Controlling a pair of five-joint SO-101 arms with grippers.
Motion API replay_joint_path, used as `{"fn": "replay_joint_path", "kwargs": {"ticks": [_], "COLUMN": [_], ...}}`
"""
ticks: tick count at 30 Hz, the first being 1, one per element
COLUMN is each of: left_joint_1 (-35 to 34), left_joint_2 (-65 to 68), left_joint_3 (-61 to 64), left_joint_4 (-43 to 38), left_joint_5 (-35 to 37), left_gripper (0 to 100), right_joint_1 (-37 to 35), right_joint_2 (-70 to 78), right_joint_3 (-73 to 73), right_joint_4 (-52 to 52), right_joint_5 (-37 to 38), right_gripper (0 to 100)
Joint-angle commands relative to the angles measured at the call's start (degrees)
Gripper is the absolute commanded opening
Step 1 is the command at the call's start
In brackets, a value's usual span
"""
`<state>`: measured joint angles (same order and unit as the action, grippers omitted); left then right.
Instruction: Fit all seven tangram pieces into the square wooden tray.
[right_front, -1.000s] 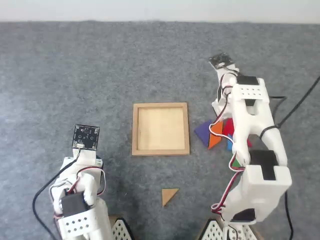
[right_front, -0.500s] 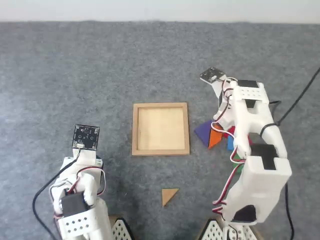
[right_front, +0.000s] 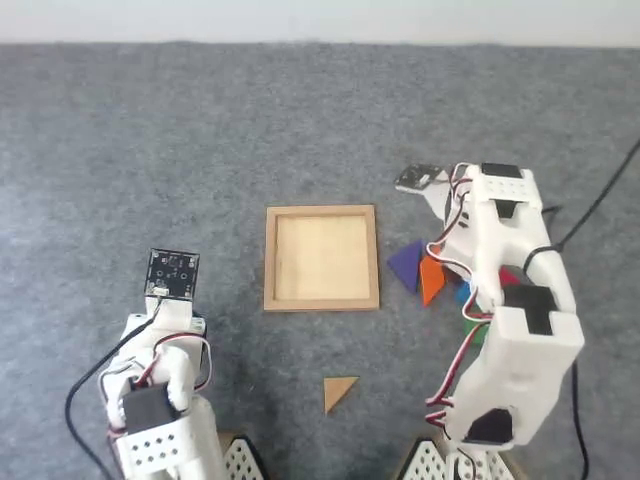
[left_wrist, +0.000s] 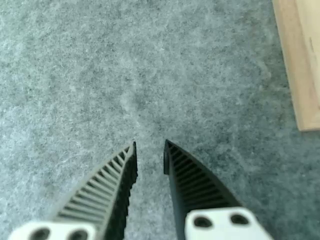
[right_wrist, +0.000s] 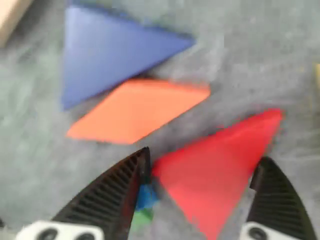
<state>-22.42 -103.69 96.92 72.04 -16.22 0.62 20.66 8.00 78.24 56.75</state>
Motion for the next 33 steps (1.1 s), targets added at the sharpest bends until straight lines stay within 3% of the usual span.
{"fn": "replay_joint_path", "kwargs": {"ticks": [1, 7, 11, 15, 22, 28, 33], "left_joint_1": [0.09, 0.09, 0.09, 0.09, 0.09, 0.09, 0.0], "left_joint_2": [-0.7, -0.7, -0.7, -0.7, -0.7, -0.7, -0.7], "left_joint_3": [-0.48, -0.48, -0.48, -0.48, -0.48, -0.48, -0.48], "left_joint_4": [0.35, 0.35, 0.35, 0.35, 0.35, 0.35, 0.35], "left_joint_5": [0.35, 0.35, 0.35, 0.35, 0.35, 0.35, 0.35], "left_gripper": [9, 9, 9, 9, 9, 9, 9], "right_joint_1": [0.13, 0.31, 0.13, 0.13, 0.48, -0.48, 0.84], "right_joint_2": [-10.24, -25.45, -33.45, -41.01, -46.99, -44.35, -39.87], "right_joint_3": [-1.93, -0.35, 8.35, 21.45, 39.74, 40.26, 40.26], "right_joint_4": [5.23, 13.93, 13.41, 6.29, -19.38, -29.58, -31.96], "right_joint_5": [4.57, 6.68, 5.8, 2.99, -10.37, -20.48, -23.91], "right_gripper": [32.9, 32.9, 32.9, 32.9, 31.9, 8.7, 8.3]}}
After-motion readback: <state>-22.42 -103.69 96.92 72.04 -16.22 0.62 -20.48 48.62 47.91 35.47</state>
